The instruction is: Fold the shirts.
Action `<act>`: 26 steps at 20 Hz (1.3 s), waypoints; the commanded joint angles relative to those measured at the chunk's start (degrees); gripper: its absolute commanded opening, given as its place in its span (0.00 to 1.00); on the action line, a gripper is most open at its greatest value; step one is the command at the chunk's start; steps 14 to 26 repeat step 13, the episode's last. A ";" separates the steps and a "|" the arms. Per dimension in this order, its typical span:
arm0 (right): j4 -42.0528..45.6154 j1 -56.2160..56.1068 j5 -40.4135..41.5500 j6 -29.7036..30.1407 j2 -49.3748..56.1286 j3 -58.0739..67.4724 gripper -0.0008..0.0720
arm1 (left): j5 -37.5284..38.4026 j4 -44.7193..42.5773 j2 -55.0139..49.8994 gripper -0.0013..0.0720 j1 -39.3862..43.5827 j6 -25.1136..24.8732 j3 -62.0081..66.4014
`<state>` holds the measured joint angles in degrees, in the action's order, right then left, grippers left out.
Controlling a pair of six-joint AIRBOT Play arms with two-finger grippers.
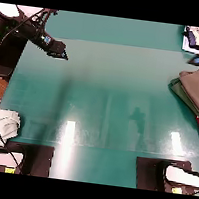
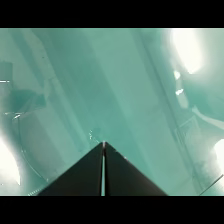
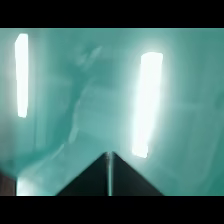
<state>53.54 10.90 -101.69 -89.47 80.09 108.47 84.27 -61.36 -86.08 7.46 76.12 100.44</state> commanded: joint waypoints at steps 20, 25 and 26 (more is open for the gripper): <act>5.53 -25.07 6.86 2.08 0.00 -0.02 0.04 | 0.15 0.09 0.02 0.05 0.00 0.04 0.00; 5.53 -25.07 6.86 2.08 0.00 -0.02 0.04 | 0.15 0.09 0.02 0.05 0.00 0.04 0.00; 5.53 -25.07 6.86 2.08 0.00 -0.02 0.04 | 0.15 0.09 0.02 0.05 0.00 0.04 0.00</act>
